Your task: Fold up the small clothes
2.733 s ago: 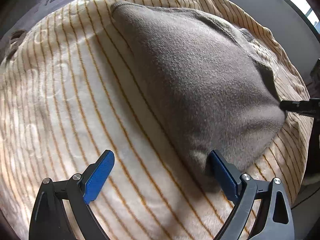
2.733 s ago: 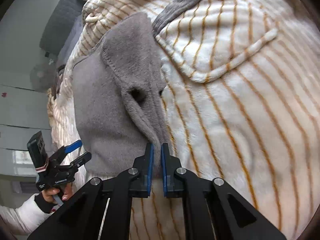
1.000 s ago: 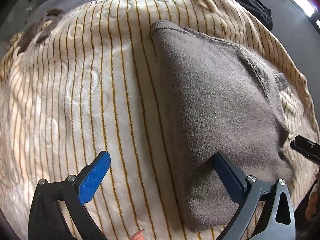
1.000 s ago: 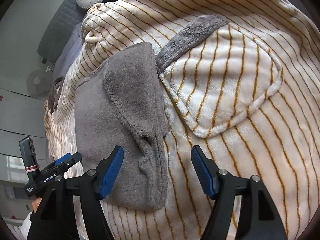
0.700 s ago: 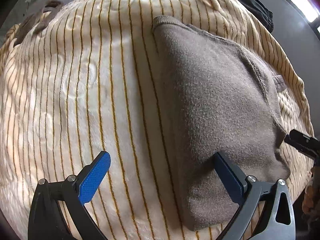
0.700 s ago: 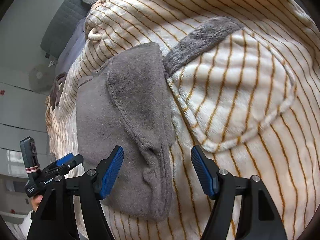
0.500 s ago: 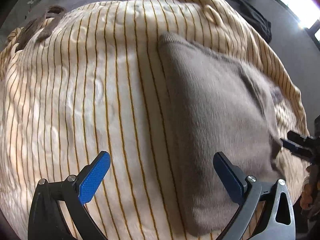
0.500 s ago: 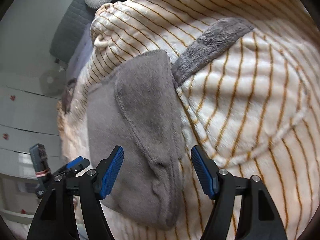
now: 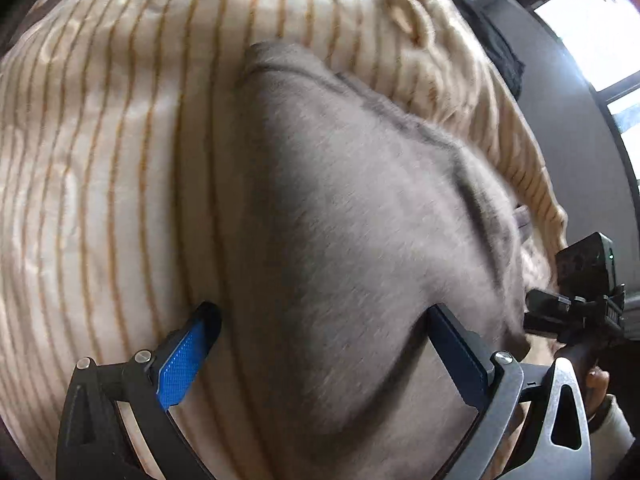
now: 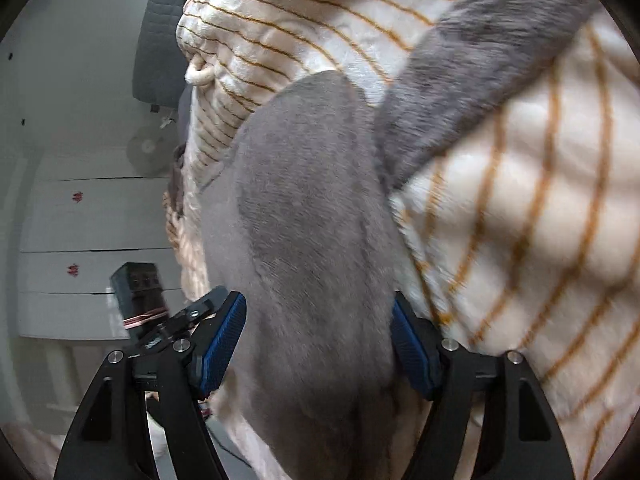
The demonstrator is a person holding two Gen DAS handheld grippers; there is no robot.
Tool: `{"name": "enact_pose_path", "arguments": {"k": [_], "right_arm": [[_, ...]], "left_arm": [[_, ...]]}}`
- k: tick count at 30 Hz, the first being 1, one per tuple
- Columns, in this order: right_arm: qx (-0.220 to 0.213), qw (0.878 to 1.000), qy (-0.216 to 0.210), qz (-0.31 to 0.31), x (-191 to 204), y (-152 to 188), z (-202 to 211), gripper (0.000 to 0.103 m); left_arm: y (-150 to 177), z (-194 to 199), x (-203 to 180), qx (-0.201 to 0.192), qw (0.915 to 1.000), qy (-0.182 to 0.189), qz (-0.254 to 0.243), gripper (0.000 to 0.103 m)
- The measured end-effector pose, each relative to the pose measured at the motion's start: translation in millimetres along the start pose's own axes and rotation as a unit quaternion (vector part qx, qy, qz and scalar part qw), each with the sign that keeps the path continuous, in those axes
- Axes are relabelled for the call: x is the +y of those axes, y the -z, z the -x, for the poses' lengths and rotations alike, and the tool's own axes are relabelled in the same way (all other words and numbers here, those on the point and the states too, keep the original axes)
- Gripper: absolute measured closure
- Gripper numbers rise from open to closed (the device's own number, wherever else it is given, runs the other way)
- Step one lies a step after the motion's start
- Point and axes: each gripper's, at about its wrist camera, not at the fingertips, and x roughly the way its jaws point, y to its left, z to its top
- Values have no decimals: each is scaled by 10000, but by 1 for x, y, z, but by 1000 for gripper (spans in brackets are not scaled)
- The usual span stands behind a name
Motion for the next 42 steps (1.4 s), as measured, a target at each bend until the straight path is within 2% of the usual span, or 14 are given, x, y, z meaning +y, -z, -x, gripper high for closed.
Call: {"name": "enact_pose_path", "arguments": {"k": [3, 6, 9, 13, 15, 17, 18, 19, 21, 24, 28, 32, 37, 42], "right_arm": [[206, 9990, -207, 327, 15, -3, -9, 24], [293, 9984, -3, 479, 16, -4, -15, 23], [392, 9975, 162, 570, 10, -8, -23, 24], [367, 9982, -104, 471, 13, -15, -38, 23], [300, 9985, -406, 225, 12, -17, -48, 23], [264, 9984, -479, 136, 15, -17, -55, 32], [283, 9984, -481, 135, 17, -16, -57, 51], [354, 9980, -515, 63, 17, -14, -60, 64], [339, 9972, -667, -87, 19, -10, -61, 64], [292, 9945, -972, -265, 30, -3, -61, 64], [308, 9915, -1218, -324, 57, 7, -64, 64], [360, 9890, -1389, -370, 87, 26, -70, 64], [536, 9886, -1372, -302, 128, 57, -92, 64], [765, 9882, -1308, -234, 157, 94, -127, 64]], "left_arm": [[-5, -6, -13, 3, 9998, 142, -172, 0], [-10, -27, -22, 141, 9991, 95, -380, 0], [-8, -35, -21, 68, 9990, 160, -400, 0], [-1, -28, -20, 0, 9989, 164, -440, 0], [1, -22, -23, -83, 9981, 211, -580, 12], [3, -16, -26, -148, 9971, 259, -693, 29], [4, -10, -27, -188, 9966, 318, -737, 41], [3, -4, -26, -198, 9963, 389, -743, 52], [1, 6, -23, -181, 9959, 582, -668, 58], [2, 25, -23, -207, 9946, 831, -585, 58], [12, 58, -22, -312, 9937, 838, -675, 58], [20, 93, -12, -263, 9936, 952, -552, 58], [51, 138, 7, -121, 9948, 782, -638, 58], [84, 160, 34, 40, 9969, 577, -524, 58]]}}
